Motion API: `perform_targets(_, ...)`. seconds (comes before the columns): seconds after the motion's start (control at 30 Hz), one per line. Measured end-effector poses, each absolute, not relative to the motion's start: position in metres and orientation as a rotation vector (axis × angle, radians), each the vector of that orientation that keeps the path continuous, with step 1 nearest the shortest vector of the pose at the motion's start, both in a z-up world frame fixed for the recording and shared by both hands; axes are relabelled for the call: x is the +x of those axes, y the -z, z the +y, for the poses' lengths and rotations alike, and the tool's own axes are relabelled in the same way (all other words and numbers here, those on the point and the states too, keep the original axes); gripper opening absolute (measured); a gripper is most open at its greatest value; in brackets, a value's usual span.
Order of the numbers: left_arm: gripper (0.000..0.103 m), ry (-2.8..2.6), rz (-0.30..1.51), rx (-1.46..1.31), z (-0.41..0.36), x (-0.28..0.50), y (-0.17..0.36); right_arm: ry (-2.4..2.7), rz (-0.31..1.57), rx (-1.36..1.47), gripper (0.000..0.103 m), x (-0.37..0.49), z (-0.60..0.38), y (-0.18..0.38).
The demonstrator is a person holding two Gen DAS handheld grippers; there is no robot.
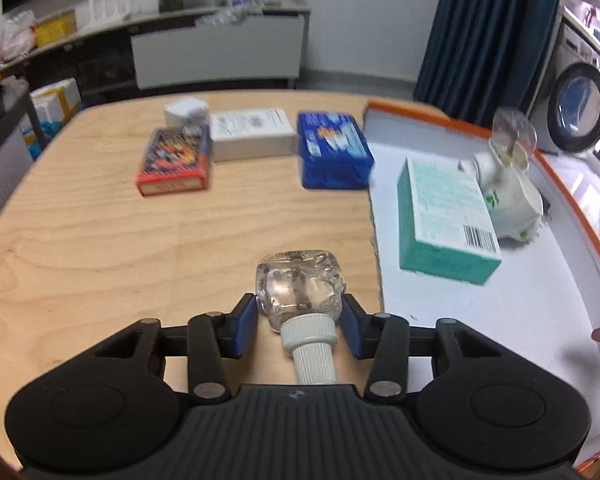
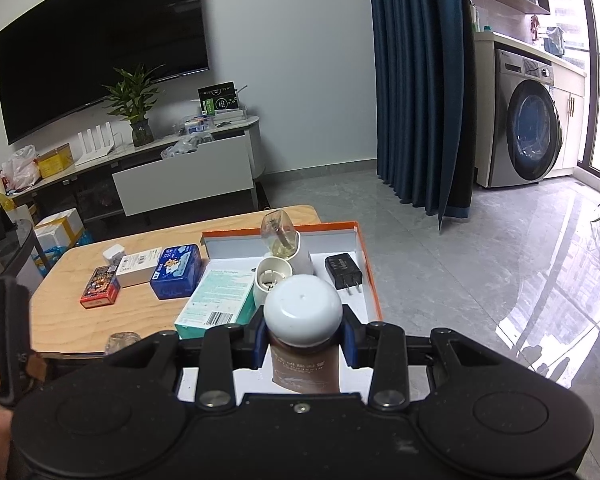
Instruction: Organize rigid objects
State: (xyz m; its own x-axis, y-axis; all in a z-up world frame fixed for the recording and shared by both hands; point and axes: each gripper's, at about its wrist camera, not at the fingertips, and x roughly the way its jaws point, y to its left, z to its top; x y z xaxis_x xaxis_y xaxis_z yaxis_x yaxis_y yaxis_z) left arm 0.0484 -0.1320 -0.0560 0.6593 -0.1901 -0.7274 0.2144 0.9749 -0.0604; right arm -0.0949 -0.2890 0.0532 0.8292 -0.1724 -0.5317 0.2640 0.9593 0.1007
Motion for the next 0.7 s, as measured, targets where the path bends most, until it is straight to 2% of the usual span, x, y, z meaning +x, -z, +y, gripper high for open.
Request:
perform_targets(0.47,0.046,0.399,0.615,0.022,-0.161,-0.009,-0.036,0.209,0.547,0.145,0.044,-0.100,-0.281,-0.075)
perform_targets(0.7,0.046,0.453,0.590,0.032,-0.182,-0.029,-0.047,0.209,0.564,0.106,0.044,-0.104,-0.280,-0.088)
